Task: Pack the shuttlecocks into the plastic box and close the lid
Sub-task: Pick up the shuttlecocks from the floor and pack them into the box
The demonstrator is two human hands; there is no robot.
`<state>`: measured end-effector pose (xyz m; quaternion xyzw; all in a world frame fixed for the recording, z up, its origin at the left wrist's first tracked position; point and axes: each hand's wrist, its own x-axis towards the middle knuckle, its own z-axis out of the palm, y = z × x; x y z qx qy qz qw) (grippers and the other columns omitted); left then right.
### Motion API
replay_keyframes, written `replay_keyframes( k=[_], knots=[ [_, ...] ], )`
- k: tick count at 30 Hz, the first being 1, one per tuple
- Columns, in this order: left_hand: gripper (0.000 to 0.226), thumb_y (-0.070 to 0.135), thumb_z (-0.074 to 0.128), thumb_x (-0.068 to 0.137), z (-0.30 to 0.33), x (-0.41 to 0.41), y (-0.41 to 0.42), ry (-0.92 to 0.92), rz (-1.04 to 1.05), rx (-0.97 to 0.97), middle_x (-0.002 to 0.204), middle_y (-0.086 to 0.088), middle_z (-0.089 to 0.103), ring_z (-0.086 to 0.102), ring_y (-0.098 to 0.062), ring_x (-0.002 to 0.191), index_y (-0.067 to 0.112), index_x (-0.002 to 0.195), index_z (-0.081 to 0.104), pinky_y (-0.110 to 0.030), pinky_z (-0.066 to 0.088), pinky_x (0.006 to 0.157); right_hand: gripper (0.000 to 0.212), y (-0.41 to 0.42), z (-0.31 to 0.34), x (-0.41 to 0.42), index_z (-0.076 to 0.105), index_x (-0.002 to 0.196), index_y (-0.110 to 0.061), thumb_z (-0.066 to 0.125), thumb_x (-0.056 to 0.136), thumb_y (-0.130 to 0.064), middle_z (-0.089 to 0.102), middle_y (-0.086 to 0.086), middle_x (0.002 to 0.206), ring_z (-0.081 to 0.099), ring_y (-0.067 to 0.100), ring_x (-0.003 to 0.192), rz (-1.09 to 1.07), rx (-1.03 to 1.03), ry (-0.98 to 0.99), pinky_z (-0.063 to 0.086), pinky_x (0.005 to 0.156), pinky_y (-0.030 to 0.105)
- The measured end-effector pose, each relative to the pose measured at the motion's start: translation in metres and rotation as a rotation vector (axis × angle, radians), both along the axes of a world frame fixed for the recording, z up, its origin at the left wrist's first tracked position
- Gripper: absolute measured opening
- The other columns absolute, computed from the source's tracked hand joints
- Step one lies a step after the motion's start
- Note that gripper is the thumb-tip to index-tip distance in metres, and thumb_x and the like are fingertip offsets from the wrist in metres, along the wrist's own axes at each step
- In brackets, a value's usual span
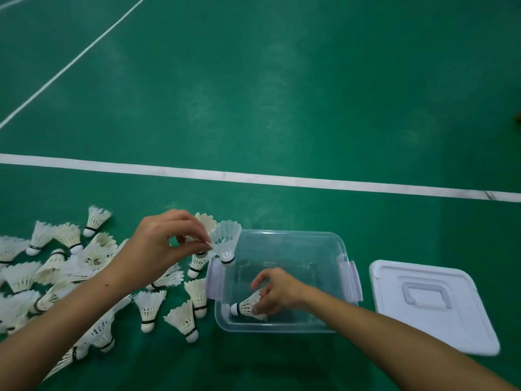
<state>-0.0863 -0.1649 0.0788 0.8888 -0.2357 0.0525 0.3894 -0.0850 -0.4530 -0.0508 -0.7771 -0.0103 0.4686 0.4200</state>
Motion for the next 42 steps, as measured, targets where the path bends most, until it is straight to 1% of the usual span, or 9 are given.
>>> replay_keyframes(
  k=[6, 11, 15, 22, 26, 30, 35, 38, 42],
  knots=[
    [0.015, 0.044, 0.077, 0.090, 0.009, 0.015, -0.014, 0.022, -0.111, 0.060, 0.094, 0.016, 0.070, 0.068, -0.012, 0.081, 0.029, 0.088, 0.081, -0.031, 0.056, 0.065, 0.058, -0.020, 0.054, 0.008, 0.064, 0.126, -0.018, 0.094, 0.077, -0.023, 0.077, -0.001, 0.105, 0.075, 0.013, 0.092, -0.023, 0.019, -0.296, 0.062, 0.092, 0.039],
    [0.005, 0.039, 0.081, 0.086, 0.017, 0.032, -0.038, 0.070, -0.147, 0.157, 0.088, 0.019, 0.067, 0.065, -0.003, 0.080, 0.034, 0.087, 0.079, -0.020, 0.052, 0.069, 0.044, -0.032, 0.131, 0.007, 0.071, 0.116, -0.019, 0.092, 0.078, -0.014, 0.078, -0.003, 0.110, 0.075, 0.013, 0.100, -0.285, 0.284, -0.531, 0.062, 0.091, 0.033],
    [0.006, 0.031, 0.086, 0.084, 0.021, 0.038, -0.061, 0.079, -0.164, 0.161, 0.085, 0.018, 0.068, 0.064, 0.002, 0.081, 0.028, 0.087, 0.081, -0.007, 0.045, 0.069, 0.039, -0.028, 0.147, 0.005, 0.072, 0.113, -0.033, 0.091, 0.079, -0.026, 0.070, -0.017, 0.116, 0.065, 0.009, 0.112, -0.188, 0.193, -0.878, 0.056, 0.091, 0.026],
    [0.026, 0.021, 0.085, 0.086, 0.020, 0.033, -0.071, 0.107, -0.137, 0.117, 0.092, 0.020, 0.071, 0.066, 0.003, 0.084, 0.031, 0.111, 0.080, -0.008, 0.049, 0.072, 0.010, -0.033, 0.124, 0.000, 0.071, 0.093, -0.035, 0.080, 0.089, -0.032, 0.068, -0.025, 0.087, 0.062, -0.002, 0.084, -0.002, -0.040, -1.103, 0.054, 0.075, 0.025],
    [0.050, 0.023, 0.081, 0.089, 0.009, 0.026, -0.058, 0.130, -0.046, 0.110, 0.097, 0.023, 0.071, 0.067, -0.001, 0.088, 0.035, 0.135, 0.066, -0.019, 0.056, 0.079, 0.021, -0.051, 0.100, -0.005, 0.064, 0.086, -0.035, 0.081, 0.089, -0.021, 0.067, -0.020, 0.080, 0.064, -0.003, 0.074, -0.107, -0.149, -0.950, 0.049, 0.070, 0.014],
    [0.039, 0.023, 0.081, 0.089, 0.002, 0.015, -0.047, 0.119, -0.010, 0.092, 0.096, 0.024, 0.071, 0.068, -0.002, 0.088, 0.033, 0.126, 0.071, -0.023, 0.058, 0.077, 0.022, -0.053, 0.057, -0.004, 0.063, 0.081, -0.028, 0.082, 0.086, -0.018, 0.069, -0.012, 0.078, 0.065, 0.003, 0.074, -0.128, -0.240, -0.712, 0.055, 0.072, 0.026],
    [0.034, 0.020, 0.086, 0.083, -0.002, 0.007, -0.045, 0.088, 0.013, 0.052, 0.093, 0.024, 0.071, 0.068, -0.002, 0.088, 0.028, 0.115, 0.076, -0.023, 0.055, 0.076, 0.021, -0.043, 0.018, -0.004, 0.068, 0.080, -0.023, 0.086, 0.082, -0.012, 0.074, -0.006, 0.082, 0.065, 0.005, 0.073, -0.075, -0.206, -0.493, 0.052, 0.066, 0.014],
    [0.024, 0.026, 0.086, 0.081, -0.002, 0.007, -0.047, 0.043, 0.012, 0.055, 0.091, 0.024, 0.071, 0.067, -0.003, 0.091, 0.028, 0.104, 0.078, -0.026, 0.056, 0.077, 0.026, -0.034, 0.005, -0.003, 0.068, 0.078, -0.025, 0.089, 0.079, -0.011, 0.077, -0.003, 0.083, 0.068, 0.008, 0.074, -0.042, -0.133, -0.368, 0.059, 0.075, 0.024],
    [0.015, 0.043, 0.079, 0.088, -0.004, 0.009, -0.048, -0.038, -0.030, 0.076, 0.093, 0.023, 0.071, 0.062, -0.013, 0.102, 0.029, 0.093, 0.080, -0.036, 0.056, 0.081, 0.031, -0.022, -0.009, -0.005, 0.064, 0.068, -0.023, 0.090, 0.080, -0.011, 0.065, -0.007, 0.067, 0.057, 0.008, 0.062, 0.047, -0.126, -0.249, 0.049, 0.060, 0.021]
  ],
)
